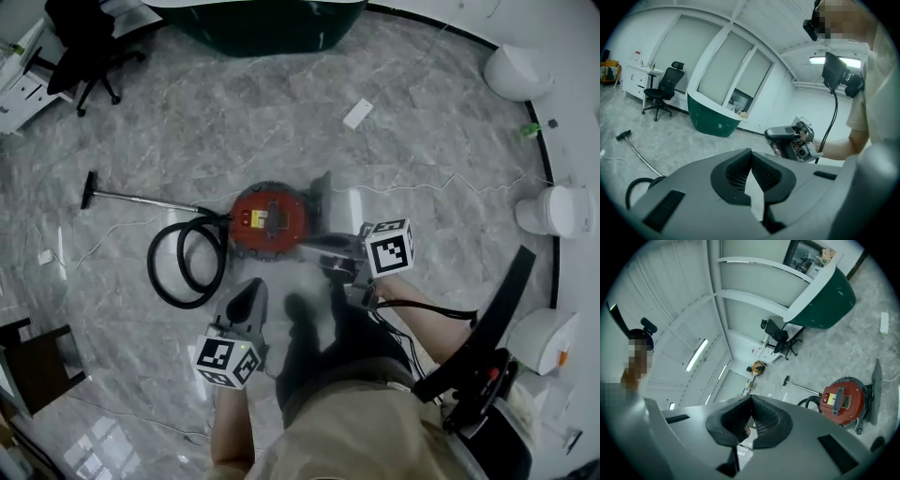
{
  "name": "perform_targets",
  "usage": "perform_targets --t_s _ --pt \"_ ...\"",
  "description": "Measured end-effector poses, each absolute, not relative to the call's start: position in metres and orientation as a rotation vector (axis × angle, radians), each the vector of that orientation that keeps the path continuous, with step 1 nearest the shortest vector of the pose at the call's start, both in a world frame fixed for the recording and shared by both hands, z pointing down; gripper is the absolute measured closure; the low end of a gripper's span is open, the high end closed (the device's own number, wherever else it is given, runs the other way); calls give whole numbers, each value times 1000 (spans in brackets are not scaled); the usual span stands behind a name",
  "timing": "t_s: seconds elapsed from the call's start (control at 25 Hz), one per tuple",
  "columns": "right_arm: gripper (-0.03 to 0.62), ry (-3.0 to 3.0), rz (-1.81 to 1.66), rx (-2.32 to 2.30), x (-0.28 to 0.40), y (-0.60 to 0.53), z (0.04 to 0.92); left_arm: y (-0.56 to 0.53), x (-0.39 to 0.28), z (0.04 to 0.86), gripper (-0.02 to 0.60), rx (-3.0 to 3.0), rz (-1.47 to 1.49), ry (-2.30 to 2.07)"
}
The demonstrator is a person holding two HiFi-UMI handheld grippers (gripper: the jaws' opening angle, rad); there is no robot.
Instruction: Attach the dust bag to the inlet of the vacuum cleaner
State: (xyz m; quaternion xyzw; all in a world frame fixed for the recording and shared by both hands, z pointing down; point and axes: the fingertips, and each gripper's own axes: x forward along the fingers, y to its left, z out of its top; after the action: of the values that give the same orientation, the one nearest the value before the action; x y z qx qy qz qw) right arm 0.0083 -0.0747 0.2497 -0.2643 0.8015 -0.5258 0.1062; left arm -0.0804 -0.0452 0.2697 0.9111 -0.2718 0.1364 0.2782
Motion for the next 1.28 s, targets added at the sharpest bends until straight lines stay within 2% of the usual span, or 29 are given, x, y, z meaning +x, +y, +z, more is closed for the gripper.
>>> perform_targets --t_s 0.36,0.52,0.8,1.28 --pt "577 2781 -906 -1088 -4 -25 134 -40 -106 165 591 2641 227 -683" --pt "577 2869 -752 -1138 -11 8 106 -25 -97 138 591 2661 139 -624" --pt "577 2760 -755 -1145 -5 67 69 25 -71 86 591 2728 114 -515" --pt "577 2638 -803 -847 26 199 46 151 -19 31 589 2844 91 -627"
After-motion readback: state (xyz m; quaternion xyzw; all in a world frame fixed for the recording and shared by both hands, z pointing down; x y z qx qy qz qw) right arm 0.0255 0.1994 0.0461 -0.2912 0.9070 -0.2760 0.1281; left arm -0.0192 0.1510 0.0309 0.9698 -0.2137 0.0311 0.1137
